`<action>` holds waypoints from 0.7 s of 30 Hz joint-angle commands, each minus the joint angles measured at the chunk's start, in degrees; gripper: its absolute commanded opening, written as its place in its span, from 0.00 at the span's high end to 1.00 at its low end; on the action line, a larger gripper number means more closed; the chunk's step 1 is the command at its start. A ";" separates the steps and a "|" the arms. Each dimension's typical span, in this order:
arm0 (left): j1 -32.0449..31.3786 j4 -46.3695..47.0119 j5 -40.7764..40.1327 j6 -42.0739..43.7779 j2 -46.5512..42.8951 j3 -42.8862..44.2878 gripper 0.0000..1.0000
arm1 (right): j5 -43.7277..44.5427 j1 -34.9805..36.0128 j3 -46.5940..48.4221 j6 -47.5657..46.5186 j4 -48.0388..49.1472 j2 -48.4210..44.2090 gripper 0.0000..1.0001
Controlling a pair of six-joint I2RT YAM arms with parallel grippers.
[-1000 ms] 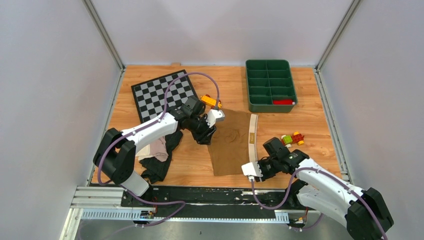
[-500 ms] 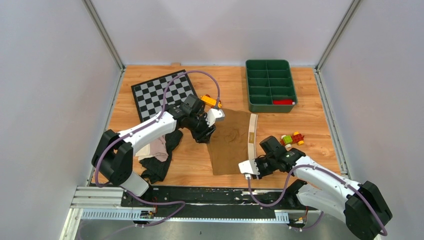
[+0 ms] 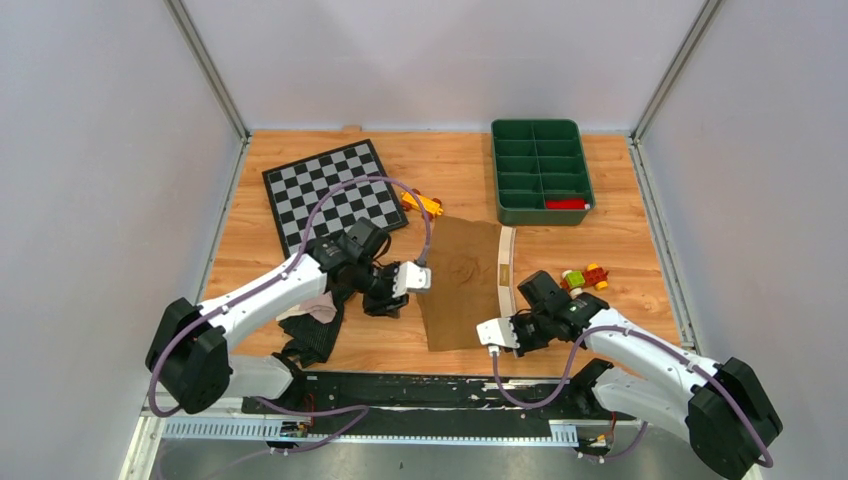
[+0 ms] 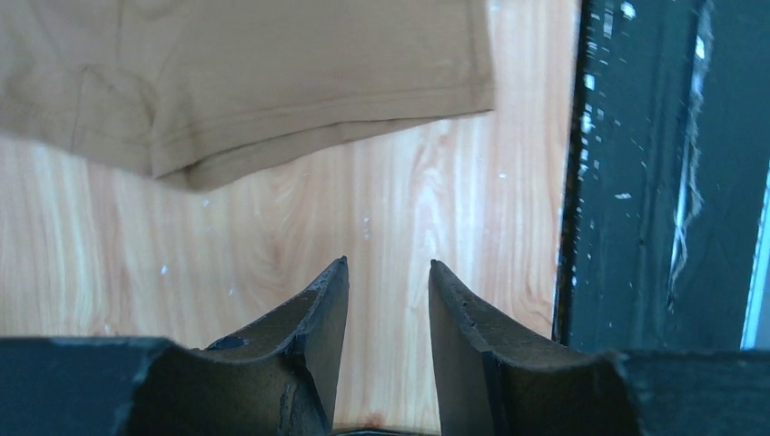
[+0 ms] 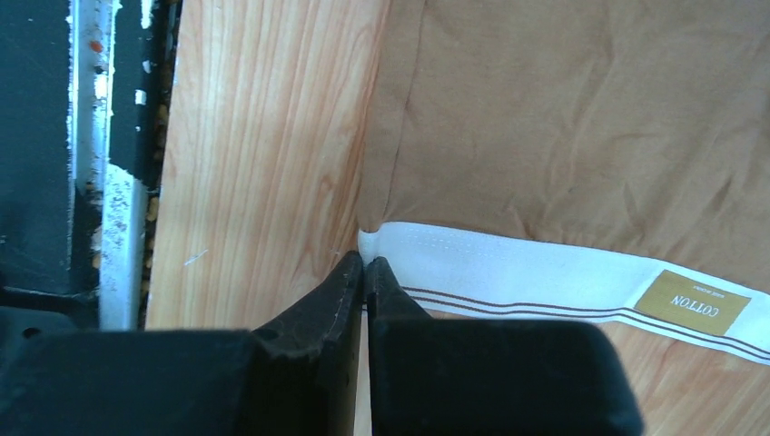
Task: Roll the underwear
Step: Fold the underwear at the center of the board.
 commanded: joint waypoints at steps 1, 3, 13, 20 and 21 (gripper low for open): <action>-4.48 -4.69 3.48 15.06 -2.69 -0.83 0.55 | -2.47 0.07 3.02 3.75 -4.12 0.27 0.96; -8.02 -3.20 2.28 16.17 -2.73 -1.97 0.55 | -3.13 0.04 3.31 4.35 -3.71 1.09 0.97; -18.92 12.47 0.07 12.18 4.78 -3.97 0.60 | -6.44 -2.57 5.07 8.58 -2.49 8.52 0.97; -26.33 19.63 -7.16 9.41 7.00 -8.89 0.58 | -7.23 -3.46 5.38 8.79 -2.27 9.56 0.97; -26.68 21.81 -9.20 7.73 7.11 -9.54 0.58 | -7.23 -3.48 5.37 8.83 -2.26 9.49 0.97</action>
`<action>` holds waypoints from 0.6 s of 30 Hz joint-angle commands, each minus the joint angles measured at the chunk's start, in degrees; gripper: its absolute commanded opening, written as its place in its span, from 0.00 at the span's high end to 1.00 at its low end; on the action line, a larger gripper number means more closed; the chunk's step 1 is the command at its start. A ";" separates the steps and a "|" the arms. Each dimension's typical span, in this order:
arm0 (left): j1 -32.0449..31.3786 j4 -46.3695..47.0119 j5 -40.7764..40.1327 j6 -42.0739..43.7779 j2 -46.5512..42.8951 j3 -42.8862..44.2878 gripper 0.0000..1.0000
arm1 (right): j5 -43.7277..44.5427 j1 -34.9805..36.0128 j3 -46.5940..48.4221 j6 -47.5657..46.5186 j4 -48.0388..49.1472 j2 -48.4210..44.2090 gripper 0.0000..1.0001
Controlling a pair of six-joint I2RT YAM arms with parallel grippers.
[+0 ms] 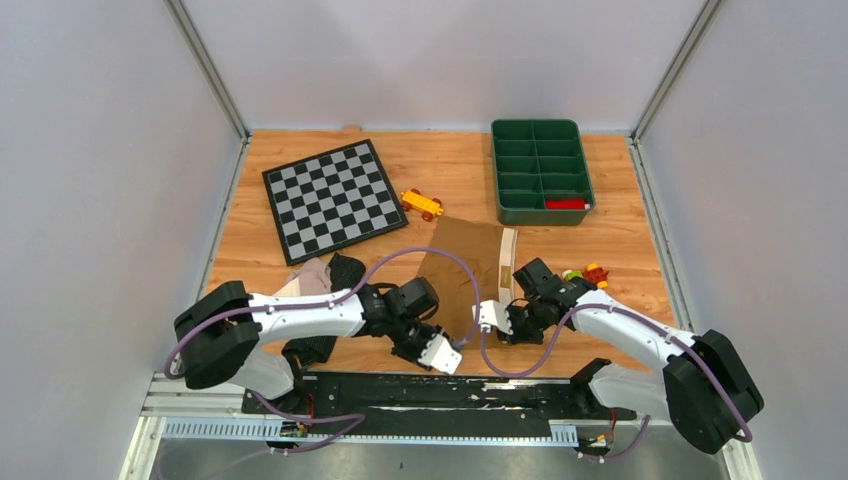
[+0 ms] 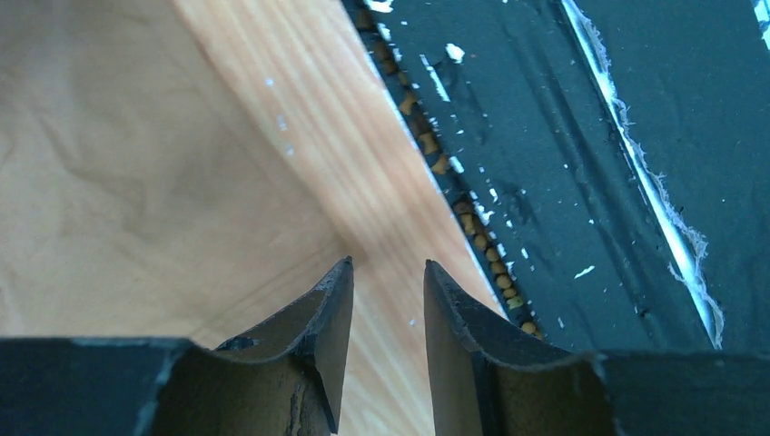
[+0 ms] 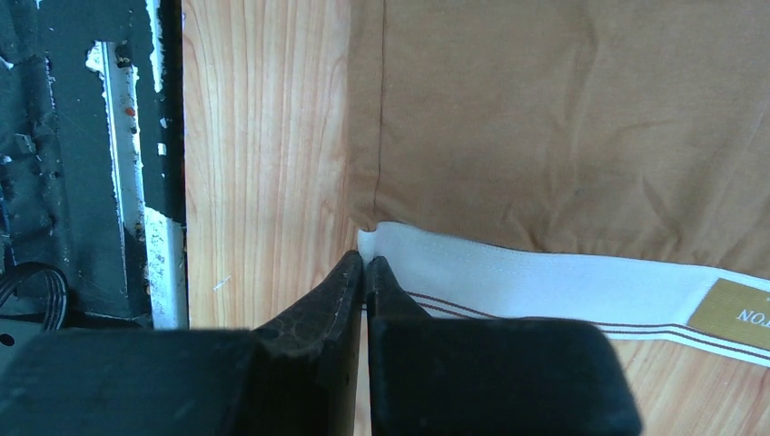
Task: Roll the underwear
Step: Fold the underwear at the center of the board.
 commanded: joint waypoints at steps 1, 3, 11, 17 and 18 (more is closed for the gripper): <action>-2.73 10.03 -7.78 -5.30 0.69 -2.62 0.58 | -1.67 -0.15 0.17 0.72 0.03 0.31 0.97; -2.82 12.36 -11.25 -7.37 0.99 -3.10 0.58 | -1.61 -0.14 0.15 0.79 0.07 0.20 0.97; -2.88 10.62 -10.35 -6.25 -0.32 -3.50 0.62 | -1.58 -0.11 0.09 0.90 0.10 0.25 0.97; -2.88 4.28 -2.63 -5.40 -1.48 -0.43 0.64 | -1.54 -0.14 0.17 1.25 0.19 0.38 0.97; -2.91 4.09 -1.98 -5.99 -1.37 -0.06 0.64 | -1.54 -0.11 0.17 1.30 0.24 0.39 0.97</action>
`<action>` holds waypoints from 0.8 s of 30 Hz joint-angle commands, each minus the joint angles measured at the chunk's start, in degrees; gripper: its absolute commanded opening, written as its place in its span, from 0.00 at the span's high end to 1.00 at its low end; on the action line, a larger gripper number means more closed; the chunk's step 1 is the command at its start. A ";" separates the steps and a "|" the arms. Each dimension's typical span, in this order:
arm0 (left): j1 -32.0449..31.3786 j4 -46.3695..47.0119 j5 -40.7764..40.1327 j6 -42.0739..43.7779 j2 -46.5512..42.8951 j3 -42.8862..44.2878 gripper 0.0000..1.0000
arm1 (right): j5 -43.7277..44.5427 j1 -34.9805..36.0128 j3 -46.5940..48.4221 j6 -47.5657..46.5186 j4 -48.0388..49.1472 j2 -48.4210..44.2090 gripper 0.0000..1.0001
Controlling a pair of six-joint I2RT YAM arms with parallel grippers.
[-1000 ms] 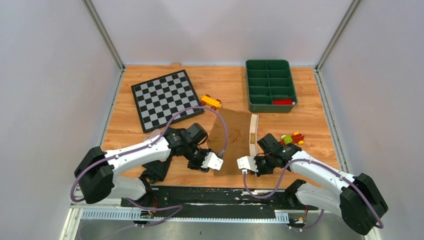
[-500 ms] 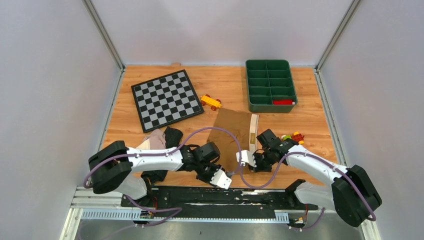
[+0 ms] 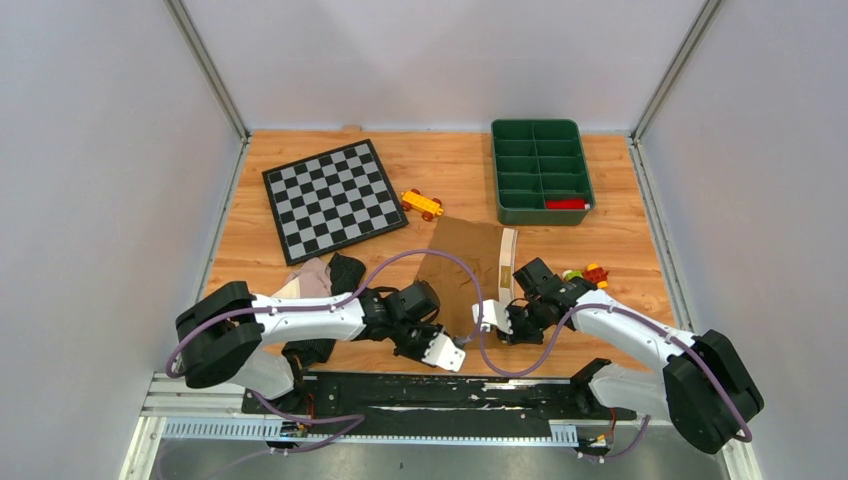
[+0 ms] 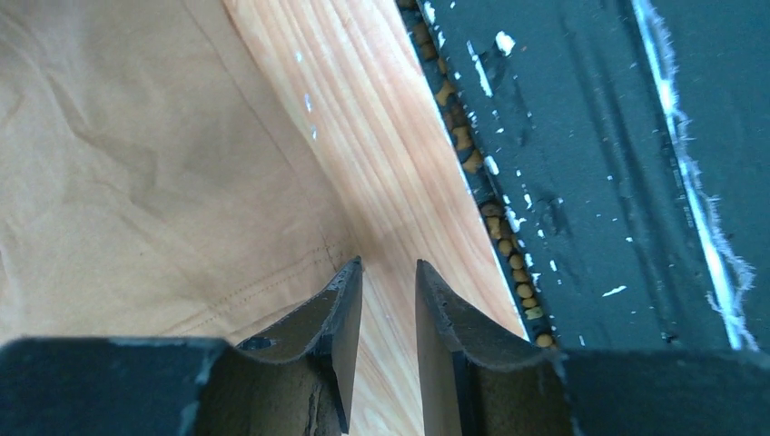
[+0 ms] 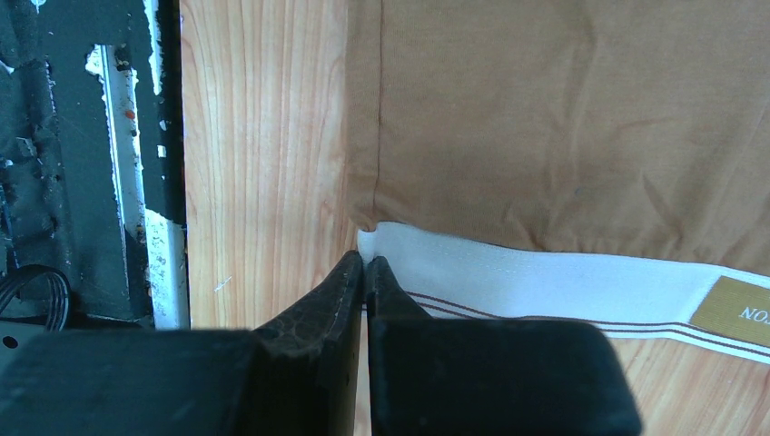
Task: Roll the underwear
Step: Fold the underwear at the center of the board.
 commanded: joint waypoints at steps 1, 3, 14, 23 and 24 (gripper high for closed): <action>-0.10 -2.37 5.93 -1.01 -1.70 3.42 0.65 | -1.51 -0.14 0.17 0.61 0.08 0.38 0.97; -0.14 -1.64 5.86 -1.78 -1.63 3.54 0.65 | -1.50 -0.23 0.17 0.72 0.10 0.41 0.97; -0.14 3.57 -0.03 -1.83 0.43 1.18 0.58 | -1.41 -0.24 0.09 0.78 0.21 0.25 0.97; -1.13 3.83 -1.87 -1.68 1.80 1.43 0.59 | -1.45 -0.18 0.08 0.85 0.25 0.27 0.97; -1.29 3.99 -2.19 -1.75 2.02 1.48 0.60 | -1.45 -0.22 0.12 0.79 0.30 0.33 0.97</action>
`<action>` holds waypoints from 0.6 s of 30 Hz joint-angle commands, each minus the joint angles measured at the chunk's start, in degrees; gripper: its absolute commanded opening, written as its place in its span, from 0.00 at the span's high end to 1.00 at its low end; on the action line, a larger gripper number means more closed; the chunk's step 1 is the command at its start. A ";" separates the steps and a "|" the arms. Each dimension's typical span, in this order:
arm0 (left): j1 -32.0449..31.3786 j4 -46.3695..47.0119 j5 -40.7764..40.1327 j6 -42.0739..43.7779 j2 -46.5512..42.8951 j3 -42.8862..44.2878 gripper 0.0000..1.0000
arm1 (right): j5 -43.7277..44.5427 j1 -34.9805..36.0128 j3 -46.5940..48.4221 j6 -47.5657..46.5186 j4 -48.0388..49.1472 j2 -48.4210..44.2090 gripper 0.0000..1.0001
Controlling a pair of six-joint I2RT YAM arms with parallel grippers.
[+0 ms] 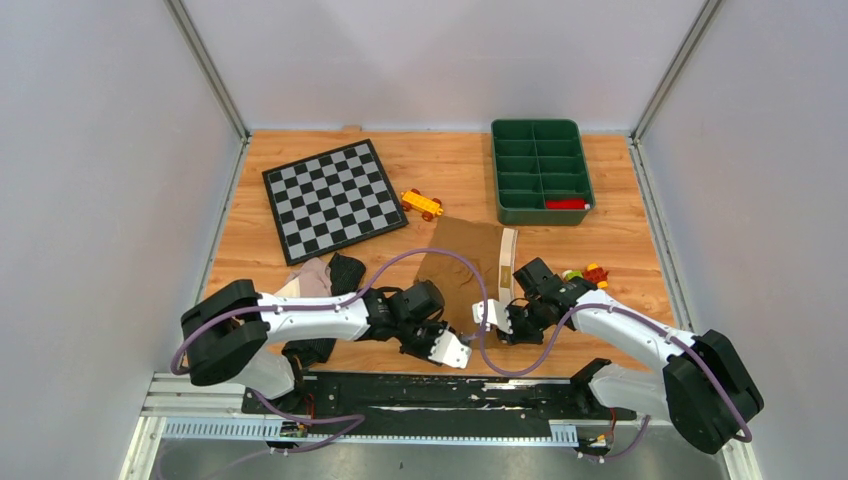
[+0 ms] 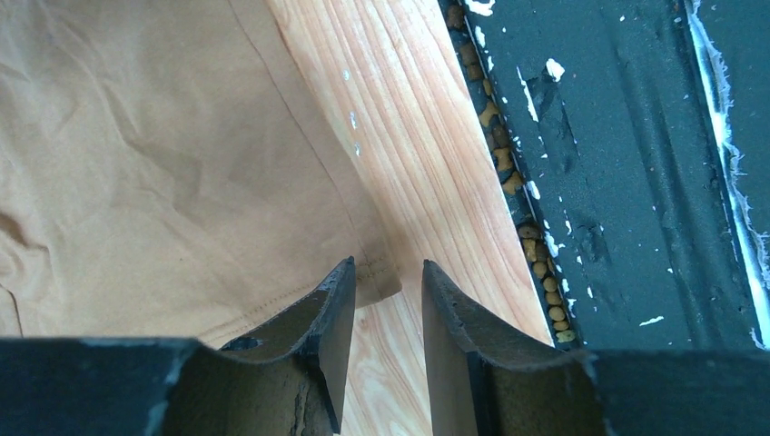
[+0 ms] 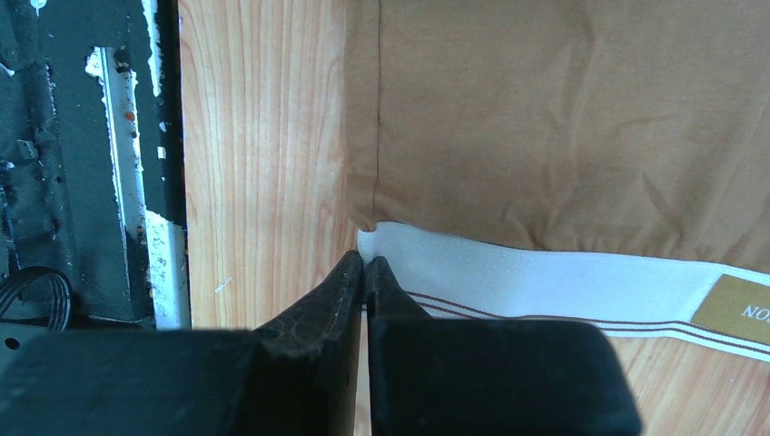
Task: Roll the underwear
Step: Fold the underwear at the center of the board.
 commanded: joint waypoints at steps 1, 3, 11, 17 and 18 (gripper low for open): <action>-1.06 1.82 -1.45 -0.05 1.04 -0.07 0.59 | -1.47 -0.13 0.10 0.40 0.24 0.34 0.97; -1.50 2.95 -2.57 -0.58 1.15 -0.52 0.60 | -1.43 -0.07 0.08 0.39 0.23 0.33 0.97; -2.18 3.54 -5.61 -1.96 1.36 -0.89 0.78 | -1.39 -0.12 -0.18 0.68 0.43 -0.60 0.97; -2.25 3.06 -7.38 -2.38 1.88 0.32 0.97 | -1.13 -0.20 1.30 1.43 -0.61 -1.34 0.97; -2.22 2.60 -7.99 -1.89 1.67 0.37 1.00 | -1.12 -0.22 1.77 1.43 -1.33 -1.49 0.97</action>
